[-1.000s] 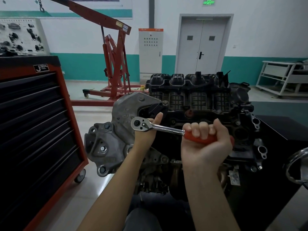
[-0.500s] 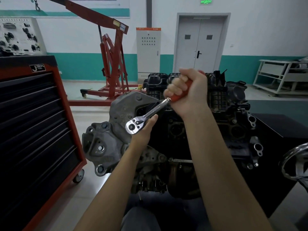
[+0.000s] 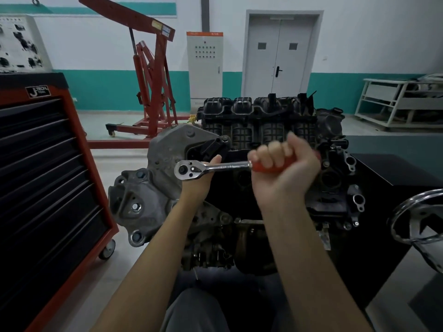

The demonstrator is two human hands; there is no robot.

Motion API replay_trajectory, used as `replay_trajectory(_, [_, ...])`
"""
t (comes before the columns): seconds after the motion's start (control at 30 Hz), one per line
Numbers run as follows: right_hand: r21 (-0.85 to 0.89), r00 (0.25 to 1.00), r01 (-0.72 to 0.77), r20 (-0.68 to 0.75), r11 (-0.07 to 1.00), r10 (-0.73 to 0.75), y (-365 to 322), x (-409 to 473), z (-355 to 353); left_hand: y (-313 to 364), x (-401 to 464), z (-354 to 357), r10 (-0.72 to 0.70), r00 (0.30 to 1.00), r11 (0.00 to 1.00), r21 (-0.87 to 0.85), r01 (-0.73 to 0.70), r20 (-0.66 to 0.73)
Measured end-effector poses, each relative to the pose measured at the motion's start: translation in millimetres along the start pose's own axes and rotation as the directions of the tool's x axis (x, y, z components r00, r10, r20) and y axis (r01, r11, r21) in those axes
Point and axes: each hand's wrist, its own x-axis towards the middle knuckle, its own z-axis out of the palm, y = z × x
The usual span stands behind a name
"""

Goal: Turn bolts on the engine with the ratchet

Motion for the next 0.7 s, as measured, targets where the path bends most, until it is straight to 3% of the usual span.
replay_trajectory(0.07, [-0.112, 0.994, -0.088, 0.048, 0.990, 0.094, -6, 23, 16, -3, -2, -1, -0.069, 0.998, 0.997, -0.033, 0.069, 0.000])
replay_trajectory(0.23, [-0.300, 0.953, -0.243, 0.101, 0.922, 0.284, -5, 52, 46, 2, -5, -3, -0.045, 0.997, 0.999, -0.011, 0.046, 0.059])
replay_trajectory(0.37, [-0.141, 0.989, -0.132, 0.041, 0.981, 0.139, -2, 24, 21, 0, -3, -3, -0.055, 0.998, 0.995, -0.080, 0.053, -0.019])
replay_trajectory(0.53, [0.146, 0.993, 0.065, -0.106, 0.987, -0.050, 10, -36, -26, 12, -4, 0, 0.047, 0.996, 0.999, -0.026, -0.045, 0.070])
replay_trajectory(0.7, [0.092, 0.998, 0.064, -0.026, 0.994, -0.062, 12, -32, -23, 15, -2, 0, -0.030, 0.999, 0.999, -0.035, 0.031, 0.025])
